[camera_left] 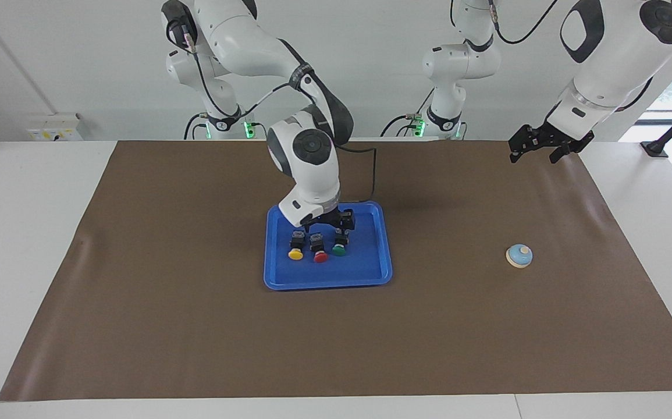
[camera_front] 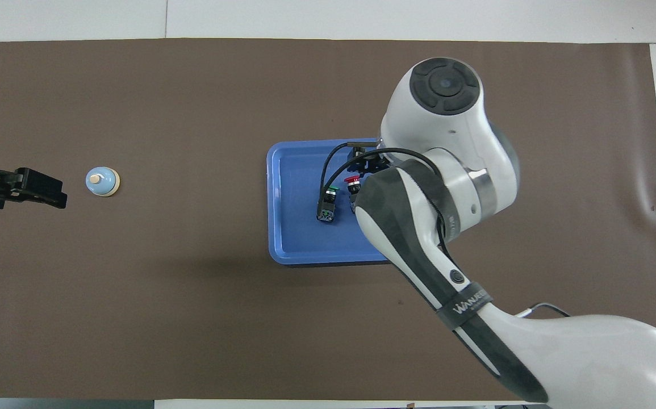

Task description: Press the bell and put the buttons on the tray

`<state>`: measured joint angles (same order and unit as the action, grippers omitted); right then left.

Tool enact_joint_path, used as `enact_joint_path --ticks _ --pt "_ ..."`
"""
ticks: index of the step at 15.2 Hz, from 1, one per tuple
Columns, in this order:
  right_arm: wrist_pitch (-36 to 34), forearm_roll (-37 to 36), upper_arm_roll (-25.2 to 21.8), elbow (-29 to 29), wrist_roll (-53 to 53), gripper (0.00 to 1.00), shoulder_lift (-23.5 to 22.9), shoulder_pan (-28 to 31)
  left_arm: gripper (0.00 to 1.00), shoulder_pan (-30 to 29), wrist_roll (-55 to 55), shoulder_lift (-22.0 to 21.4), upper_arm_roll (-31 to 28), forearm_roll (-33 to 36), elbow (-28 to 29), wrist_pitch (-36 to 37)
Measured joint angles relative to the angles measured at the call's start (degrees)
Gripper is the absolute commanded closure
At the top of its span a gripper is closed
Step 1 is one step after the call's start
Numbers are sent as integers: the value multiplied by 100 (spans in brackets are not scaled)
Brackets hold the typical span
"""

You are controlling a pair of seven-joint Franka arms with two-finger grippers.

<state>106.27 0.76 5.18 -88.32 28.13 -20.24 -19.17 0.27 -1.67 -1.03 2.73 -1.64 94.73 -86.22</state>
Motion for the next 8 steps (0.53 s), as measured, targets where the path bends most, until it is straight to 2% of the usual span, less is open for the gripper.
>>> enact_joint_path --ticks 5,8 --pt "-865 -15 -9 -15 -1694 0 920 1155 0 0 0 0 0 0 0 0" --pt "-1286 -16 -9 -17 -2041 0 1376 1511 0 0 0 0 0 0 0 0"
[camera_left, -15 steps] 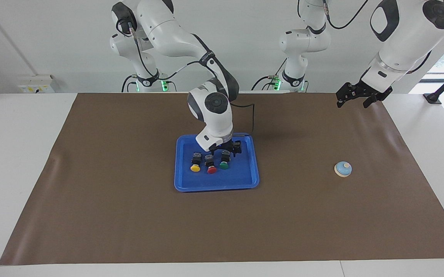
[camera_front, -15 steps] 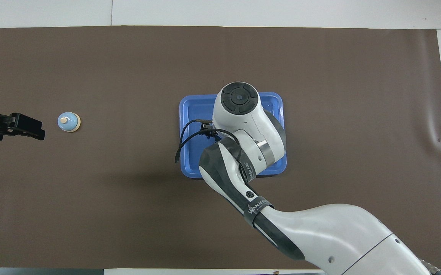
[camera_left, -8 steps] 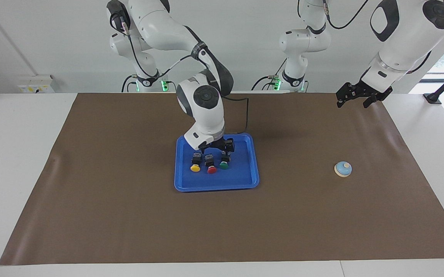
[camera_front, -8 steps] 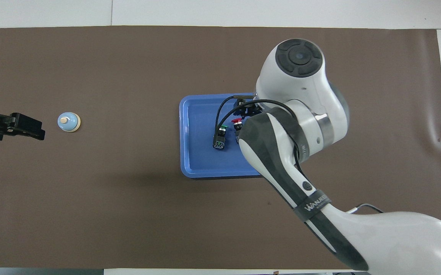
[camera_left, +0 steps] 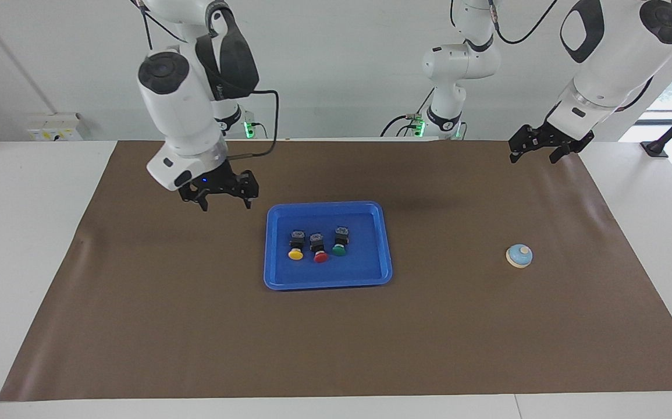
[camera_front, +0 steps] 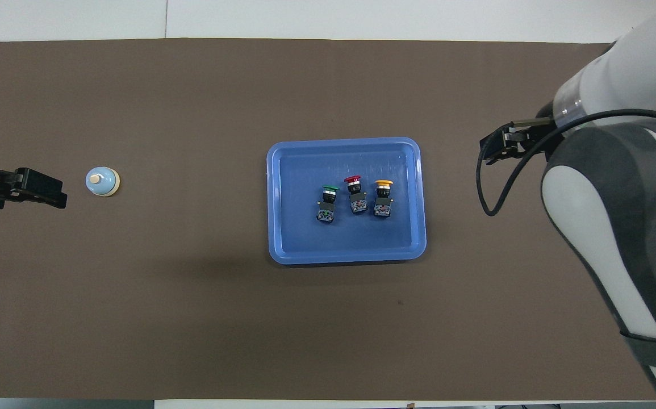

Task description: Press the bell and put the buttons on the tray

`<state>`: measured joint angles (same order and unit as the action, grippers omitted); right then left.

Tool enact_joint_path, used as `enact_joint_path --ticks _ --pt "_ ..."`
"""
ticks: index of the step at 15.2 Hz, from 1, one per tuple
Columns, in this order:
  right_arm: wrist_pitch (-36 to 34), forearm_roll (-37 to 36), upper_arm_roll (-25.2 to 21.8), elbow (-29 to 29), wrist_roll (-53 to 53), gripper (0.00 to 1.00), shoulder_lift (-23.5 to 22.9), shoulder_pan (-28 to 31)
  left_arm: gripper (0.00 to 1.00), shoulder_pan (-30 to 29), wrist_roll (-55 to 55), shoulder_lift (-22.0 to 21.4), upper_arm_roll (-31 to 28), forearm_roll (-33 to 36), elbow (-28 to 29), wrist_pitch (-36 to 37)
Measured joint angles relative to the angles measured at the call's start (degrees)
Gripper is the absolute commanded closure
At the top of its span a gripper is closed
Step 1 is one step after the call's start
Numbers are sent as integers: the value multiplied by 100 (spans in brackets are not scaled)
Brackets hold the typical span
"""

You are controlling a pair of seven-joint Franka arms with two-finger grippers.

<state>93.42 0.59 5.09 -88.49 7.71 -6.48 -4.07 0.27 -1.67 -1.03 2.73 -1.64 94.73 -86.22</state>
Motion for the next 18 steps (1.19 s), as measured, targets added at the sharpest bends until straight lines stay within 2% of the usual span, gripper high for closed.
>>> enact_joint_path --ticks 3,7,14,15,16,17,18 --pt "-449 -1 -1 -32 -369 0 354 414 0 0 0 0 0 0 0 0" --pt "-434 1 -6 -193 -582 0 403 901 0 0 0 0 0 0 0 0" --pt "-353 1 36 -329 -584 0 387 897 0 4 -1 -10 10 0 0 -37" --pt "-343 1 36 -336 -584 0 387 898 17 9 -1 -16 25 0 7 -146" --pt "-338 1 34 -339 -584 0 387 903 42 12 3 -22 39 0 49 -376" --pt "-334 -2 31 -341 -584 0 387 908 61 10 15 -38 37 2 155 -742" --pt "-334 -16 29 -342 -584 0 387 913 93 2 23 -55 23 3 303 -1099"
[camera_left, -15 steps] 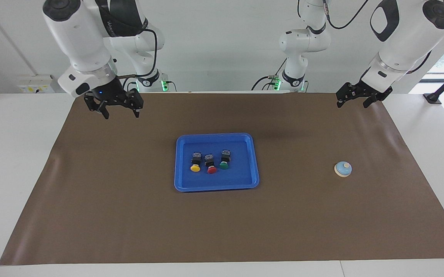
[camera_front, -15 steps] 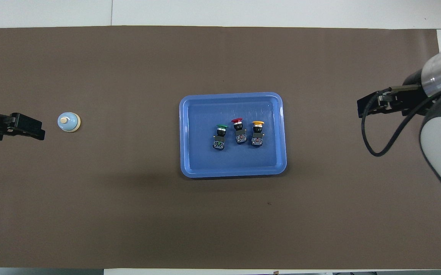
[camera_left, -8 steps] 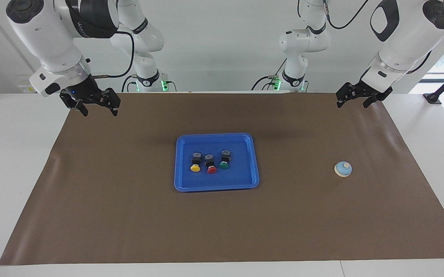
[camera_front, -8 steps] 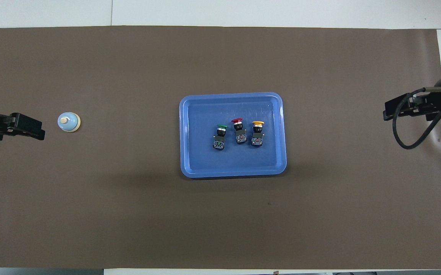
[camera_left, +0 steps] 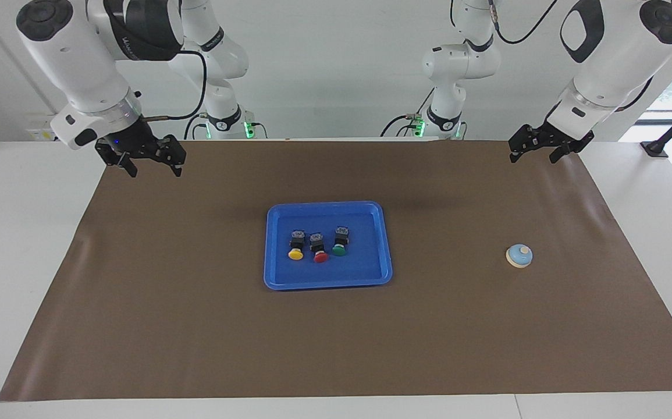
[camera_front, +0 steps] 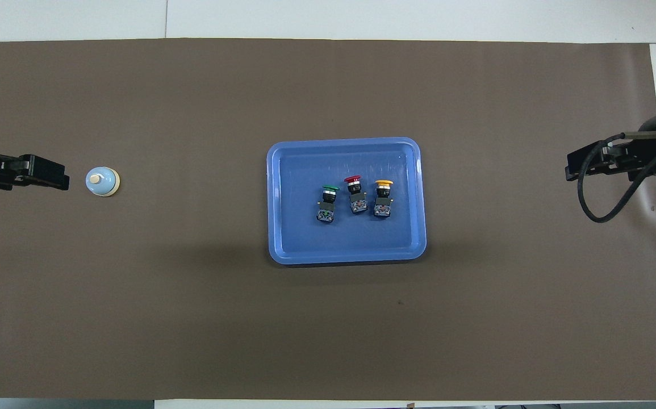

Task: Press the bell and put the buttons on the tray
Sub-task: 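Move the left gripper over the bell and press down again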

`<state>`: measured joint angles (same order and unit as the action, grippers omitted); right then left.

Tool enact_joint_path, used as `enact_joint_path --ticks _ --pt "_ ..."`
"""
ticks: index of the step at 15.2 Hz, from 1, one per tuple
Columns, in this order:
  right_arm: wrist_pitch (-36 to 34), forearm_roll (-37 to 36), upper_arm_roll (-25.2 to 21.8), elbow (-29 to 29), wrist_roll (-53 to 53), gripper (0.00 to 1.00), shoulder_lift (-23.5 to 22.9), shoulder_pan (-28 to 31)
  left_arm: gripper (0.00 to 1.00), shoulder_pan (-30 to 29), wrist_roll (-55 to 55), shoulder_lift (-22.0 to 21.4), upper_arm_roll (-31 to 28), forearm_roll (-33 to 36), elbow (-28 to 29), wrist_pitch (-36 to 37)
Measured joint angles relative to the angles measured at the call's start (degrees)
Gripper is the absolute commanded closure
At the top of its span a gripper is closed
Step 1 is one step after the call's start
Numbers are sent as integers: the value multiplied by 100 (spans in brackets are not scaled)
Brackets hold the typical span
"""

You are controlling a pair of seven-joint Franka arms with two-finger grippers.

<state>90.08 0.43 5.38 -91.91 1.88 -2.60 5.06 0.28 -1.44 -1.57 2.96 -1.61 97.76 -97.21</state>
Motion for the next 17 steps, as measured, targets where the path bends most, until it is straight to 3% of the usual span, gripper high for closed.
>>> enact_joint_path --ticks 1,7,14,17 --pt "1 -45 0 0 -4 0 0 1 100 -20 4 -12 -22 1 143 -218" --pt "57 -154 5 27 -18 0 10 -11 100 -459 -35 45 -61 6 513 -276" --pt "57 -160 2 52 -170 0 15 1 100 -582 -220 1283 -68 46 655 -1359" --pt "37 -161 -7 53 -444 0 25 7 100 -598 -236 1626 -69 131 651 -1784"
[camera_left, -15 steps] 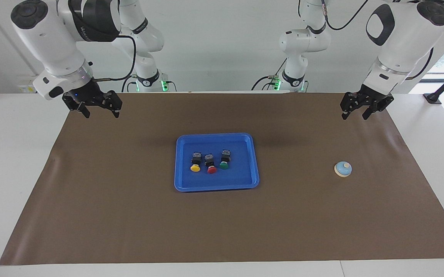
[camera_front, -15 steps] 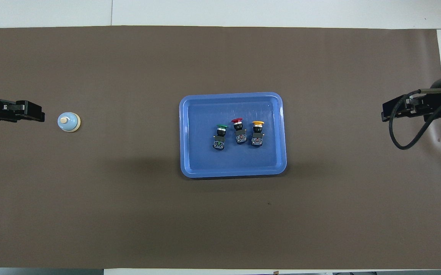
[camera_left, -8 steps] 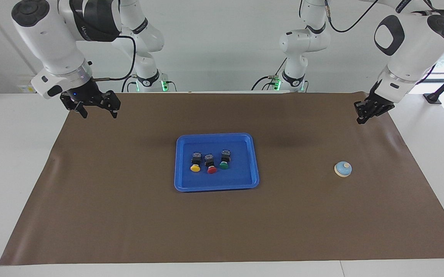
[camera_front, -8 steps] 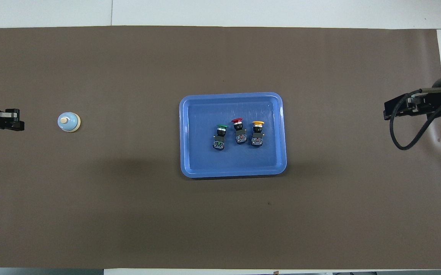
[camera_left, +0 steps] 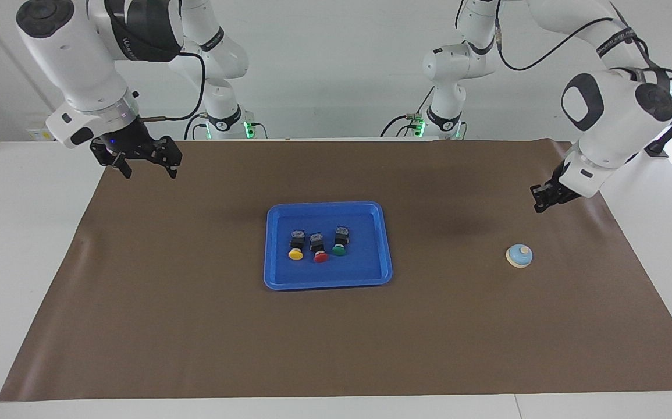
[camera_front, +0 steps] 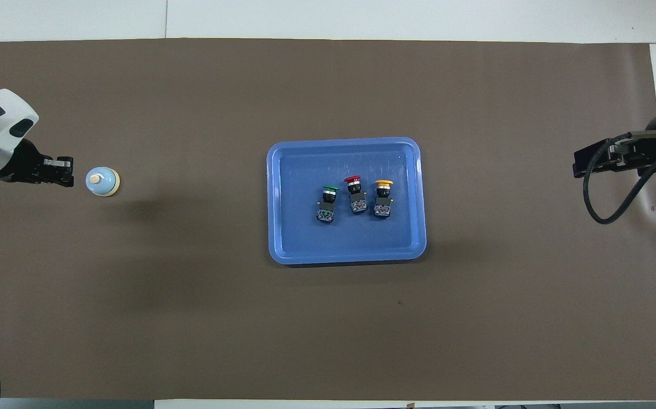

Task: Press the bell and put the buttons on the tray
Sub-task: 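Move the left gripper over the bell and press down again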

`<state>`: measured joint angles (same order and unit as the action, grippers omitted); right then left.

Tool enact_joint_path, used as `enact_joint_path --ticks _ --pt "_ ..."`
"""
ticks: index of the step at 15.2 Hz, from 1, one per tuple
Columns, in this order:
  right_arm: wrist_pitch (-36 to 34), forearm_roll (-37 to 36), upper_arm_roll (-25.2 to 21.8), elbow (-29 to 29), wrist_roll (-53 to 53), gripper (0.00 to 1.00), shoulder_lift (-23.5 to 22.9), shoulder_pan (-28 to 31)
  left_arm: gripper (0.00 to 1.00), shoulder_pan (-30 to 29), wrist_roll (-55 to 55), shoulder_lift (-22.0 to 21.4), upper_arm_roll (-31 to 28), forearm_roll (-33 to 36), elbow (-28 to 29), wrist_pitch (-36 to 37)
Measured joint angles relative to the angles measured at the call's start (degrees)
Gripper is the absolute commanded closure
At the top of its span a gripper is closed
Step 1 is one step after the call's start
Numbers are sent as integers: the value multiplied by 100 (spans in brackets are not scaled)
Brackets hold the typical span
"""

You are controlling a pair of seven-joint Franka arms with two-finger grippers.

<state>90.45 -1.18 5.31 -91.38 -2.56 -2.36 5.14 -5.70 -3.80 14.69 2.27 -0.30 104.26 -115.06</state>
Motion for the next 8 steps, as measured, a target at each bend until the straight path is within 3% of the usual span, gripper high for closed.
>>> enact_joint_path --ticks 8 --pt "-71 0 3 -3 -23 0 9 0 100 8 -10 548 31 28 -15 -472"
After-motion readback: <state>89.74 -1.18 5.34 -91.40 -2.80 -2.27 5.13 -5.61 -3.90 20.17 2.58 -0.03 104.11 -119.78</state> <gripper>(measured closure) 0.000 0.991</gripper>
